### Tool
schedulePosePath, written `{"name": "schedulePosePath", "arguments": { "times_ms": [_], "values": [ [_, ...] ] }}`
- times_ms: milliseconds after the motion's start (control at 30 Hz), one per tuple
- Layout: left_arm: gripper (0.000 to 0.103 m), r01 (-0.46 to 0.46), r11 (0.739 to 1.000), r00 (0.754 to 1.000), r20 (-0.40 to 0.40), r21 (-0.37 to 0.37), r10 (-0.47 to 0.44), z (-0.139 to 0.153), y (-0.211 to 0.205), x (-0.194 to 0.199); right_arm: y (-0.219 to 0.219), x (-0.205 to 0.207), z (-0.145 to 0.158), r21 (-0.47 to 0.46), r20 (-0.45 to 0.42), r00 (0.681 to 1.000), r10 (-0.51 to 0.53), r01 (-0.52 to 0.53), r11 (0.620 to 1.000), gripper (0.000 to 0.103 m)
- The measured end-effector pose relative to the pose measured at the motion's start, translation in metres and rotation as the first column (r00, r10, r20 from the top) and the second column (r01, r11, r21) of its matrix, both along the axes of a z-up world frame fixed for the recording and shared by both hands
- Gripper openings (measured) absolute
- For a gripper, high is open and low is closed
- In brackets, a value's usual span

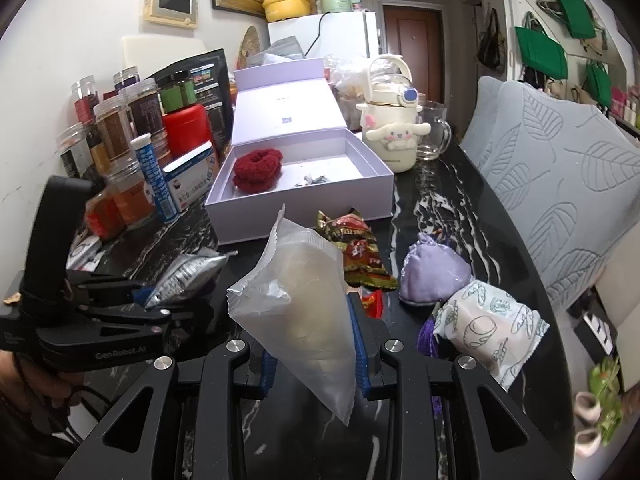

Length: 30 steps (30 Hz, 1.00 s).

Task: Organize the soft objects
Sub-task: 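Carry the silver packet with the left gripper while the right gripper carries the clear bag to the lavender box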

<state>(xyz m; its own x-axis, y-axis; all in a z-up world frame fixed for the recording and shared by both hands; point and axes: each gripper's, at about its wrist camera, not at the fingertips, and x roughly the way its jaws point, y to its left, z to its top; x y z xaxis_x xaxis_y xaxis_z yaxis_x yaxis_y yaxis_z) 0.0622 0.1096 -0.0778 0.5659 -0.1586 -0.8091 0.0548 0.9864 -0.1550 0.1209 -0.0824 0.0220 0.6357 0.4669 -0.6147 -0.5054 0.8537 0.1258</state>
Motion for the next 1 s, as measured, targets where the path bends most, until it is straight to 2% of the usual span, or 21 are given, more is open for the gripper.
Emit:
{"name": "schedulePosePath", "arguments": {
  "times_ms": [533,1000],
  "values": [
    [0.032,-0.026,1.000,0.991,0.128,-0.002,0.026,0.058,0.020,-0.020,0.018,-0.004,0.014,0.043,0.002,1.000,0.025,-0.025,0.999,0.030],
    [0.032,-0.064,0.998,0.962,0.266,-0.003,0.063,0.113,0.042,-0.007,0.044,0.017,0.057,0.040,0.090,0.992,0.089,-0.093,0.995,0.030]
  ]
}}
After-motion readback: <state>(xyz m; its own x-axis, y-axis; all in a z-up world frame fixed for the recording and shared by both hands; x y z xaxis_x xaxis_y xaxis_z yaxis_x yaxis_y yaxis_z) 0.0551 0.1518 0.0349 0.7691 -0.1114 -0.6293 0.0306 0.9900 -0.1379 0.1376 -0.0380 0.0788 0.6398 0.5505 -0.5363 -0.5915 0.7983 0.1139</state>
